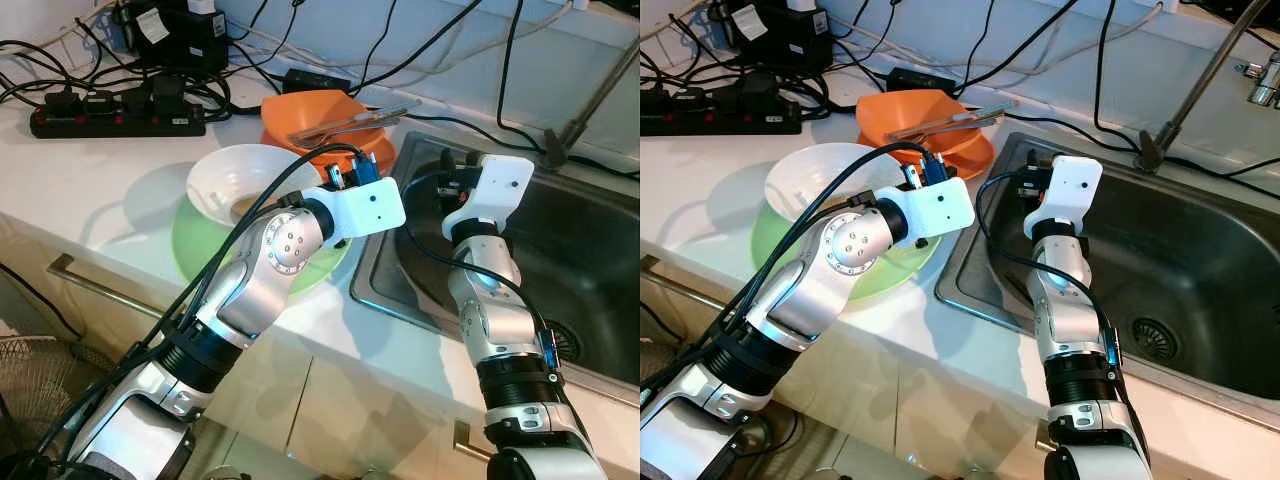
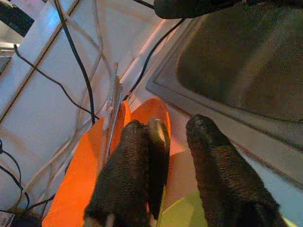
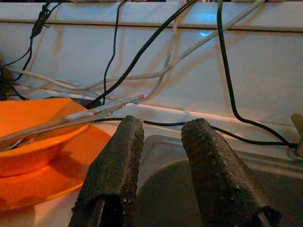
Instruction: Kitchen organization
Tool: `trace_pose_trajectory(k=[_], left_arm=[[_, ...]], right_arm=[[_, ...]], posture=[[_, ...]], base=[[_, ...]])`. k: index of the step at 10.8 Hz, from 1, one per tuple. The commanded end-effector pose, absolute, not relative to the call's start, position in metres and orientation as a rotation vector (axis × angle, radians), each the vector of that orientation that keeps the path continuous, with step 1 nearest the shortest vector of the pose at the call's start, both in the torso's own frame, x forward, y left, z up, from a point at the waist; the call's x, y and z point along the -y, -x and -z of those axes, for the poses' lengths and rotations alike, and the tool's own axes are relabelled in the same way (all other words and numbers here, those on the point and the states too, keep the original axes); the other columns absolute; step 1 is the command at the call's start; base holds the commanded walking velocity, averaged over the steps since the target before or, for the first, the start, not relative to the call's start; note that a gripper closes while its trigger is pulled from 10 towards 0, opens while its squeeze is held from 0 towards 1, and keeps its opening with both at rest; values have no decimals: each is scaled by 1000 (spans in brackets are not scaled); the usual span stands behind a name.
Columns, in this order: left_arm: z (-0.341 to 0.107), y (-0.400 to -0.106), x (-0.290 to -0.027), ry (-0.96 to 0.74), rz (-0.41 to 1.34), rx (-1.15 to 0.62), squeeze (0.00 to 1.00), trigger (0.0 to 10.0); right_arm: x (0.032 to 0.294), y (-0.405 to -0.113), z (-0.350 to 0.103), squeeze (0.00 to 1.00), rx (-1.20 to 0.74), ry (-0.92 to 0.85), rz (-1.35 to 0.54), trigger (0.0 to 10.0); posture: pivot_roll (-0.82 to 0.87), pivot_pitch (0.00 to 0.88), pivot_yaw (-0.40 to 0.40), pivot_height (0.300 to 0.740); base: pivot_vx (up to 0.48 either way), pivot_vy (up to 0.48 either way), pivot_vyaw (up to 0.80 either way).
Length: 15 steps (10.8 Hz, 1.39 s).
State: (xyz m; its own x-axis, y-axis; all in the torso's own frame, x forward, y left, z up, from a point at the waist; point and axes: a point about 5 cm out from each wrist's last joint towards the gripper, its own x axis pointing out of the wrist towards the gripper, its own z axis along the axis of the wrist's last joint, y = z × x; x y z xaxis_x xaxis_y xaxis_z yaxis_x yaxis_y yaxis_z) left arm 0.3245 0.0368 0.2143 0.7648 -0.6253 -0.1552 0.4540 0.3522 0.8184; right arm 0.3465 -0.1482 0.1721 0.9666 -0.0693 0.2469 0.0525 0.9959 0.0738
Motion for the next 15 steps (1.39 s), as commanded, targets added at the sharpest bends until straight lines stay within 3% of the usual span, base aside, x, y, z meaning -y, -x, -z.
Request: trace_pose_trajectory(k=[1, 7, 11, 12, 13, 14, 15], left_arm=[[-219, -325, -33, -996, 702, 213, 0, 0], [-230, -326, -36, -988, 657, 255, 0, 0], [-294, -329, -44, -752, 528, 473, 0, 0], [-312, -326, -44, -616, 520, 548, 0, 2588], [-325, -323, -45, -459, 526, 594, 0, 9843], [-331, -321, -46, -278, 558, 598, 0, 10000], [-333, -320, -48, -165, 580, 587, 0, 10000]], right_arm=[[153, -347, -177, 0, 269, -66, 78, 10000], [150, -348, -176, 0, 266, -66, 63, 10000], [149, -350, -176, 0, 265, -69, 60, 10000], [149, -350, -176, 0, 265, -71, 60, 10000], [149, -350, -177, 0, 267, -71, 60, 10000], [151, -351, -182, 0, 280, -73, 50, 10000], [154, -351, -191, 1000, 306, -81, 28, 10000]], posture=[[21, 38, -126, 740], [30, 20, -134, 740], [39, 22, -134, 740], [39, 22, -132, 740], [38, 23, -130, 740], [34, 25, -128, 740], [28, 32, -124, 740]], base=[[0, 0, 0], [0, 0, 0], [0, 0, 0], [0, 0, 0], [0, 0, 0], [0, 0, 0], [0, 0, 0]])
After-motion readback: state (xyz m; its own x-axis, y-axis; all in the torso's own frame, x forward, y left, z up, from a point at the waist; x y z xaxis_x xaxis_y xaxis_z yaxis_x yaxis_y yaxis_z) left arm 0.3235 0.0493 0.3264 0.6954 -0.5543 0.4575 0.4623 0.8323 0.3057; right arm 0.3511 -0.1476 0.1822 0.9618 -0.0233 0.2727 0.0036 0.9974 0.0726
